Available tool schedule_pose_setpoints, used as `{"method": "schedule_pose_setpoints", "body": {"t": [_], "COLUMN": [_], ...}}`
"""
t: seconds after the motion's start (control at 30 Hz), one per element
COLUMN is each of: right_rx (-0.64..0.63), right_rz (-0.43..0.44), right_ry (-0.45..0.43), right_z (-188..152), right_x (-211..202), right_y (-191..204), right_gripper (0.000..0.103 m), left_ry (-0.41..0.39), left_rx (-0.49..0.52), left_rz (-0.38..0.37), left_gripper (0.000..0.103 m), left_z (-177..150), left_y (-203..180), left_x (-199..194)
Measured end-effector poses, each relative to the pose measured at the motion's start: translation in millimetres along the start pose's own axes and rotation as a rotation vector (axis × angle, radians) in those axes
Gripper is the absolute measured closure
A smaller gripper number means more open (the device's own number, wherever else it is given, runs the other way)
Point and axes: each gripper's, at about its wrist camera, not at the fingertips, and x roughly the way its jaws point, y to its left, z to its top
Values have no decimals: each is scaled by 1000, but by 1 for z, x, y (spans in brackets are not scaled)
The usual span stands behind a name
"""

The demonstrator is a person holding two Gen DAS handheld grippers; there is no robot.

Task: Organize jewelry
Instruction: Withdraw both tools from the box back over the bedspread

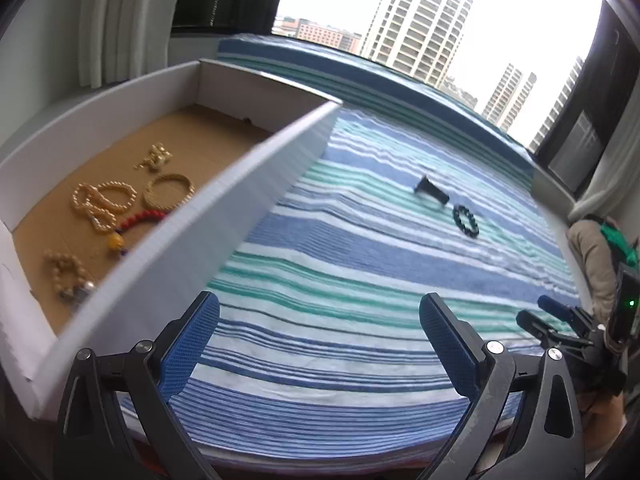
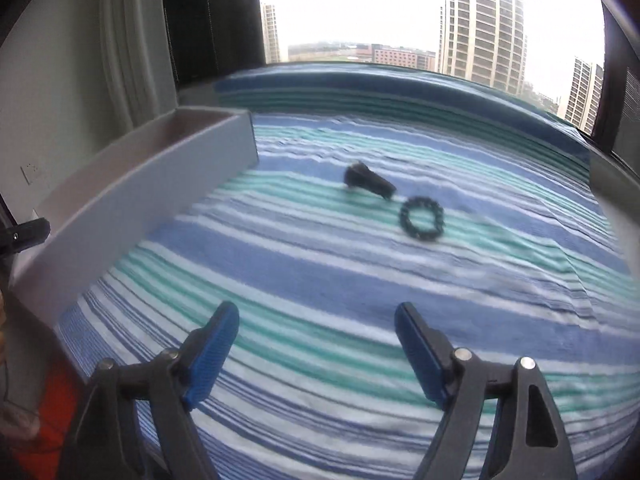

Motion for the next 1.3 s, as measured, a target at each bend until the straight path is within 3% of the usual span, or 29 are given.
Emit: {"method": "schedule_pose_setpoints", "body": {"t": [0.23,0.37,0.47,0.57,0.77,0.93,1.3], "right_rx": [114,128,121,135,90,100,117], "right_rz": [-36,-26,-17,13,-13,-46,-62], "right_ry": [83,70,38,43,73,52,58], "right_z": [-62,-64,-55,-51,-59,-62,-70], "right_x": [1,-1,-7,-9,-9,-13,-14], "right_y": [-23,-21,-19,-17,-10,-17,-28], "right_gripper": [21,21,21,21,21,21,21], "left_ry": [119,164,242,246,259,251,232], "left_rx": [54,108,187,226,152,228,302], "left_rz": [-54,-85,-57,3,-134,-46,-38], "left_gripper": [3,3,3,3,3,3,3], "left_z": [-30,-43,-50,-51,-46,-46,-6], "left_y": [-47,-62,-75,-83,-82,-91,-109], "left_x": [45,50,59,61,54,57,64]}}
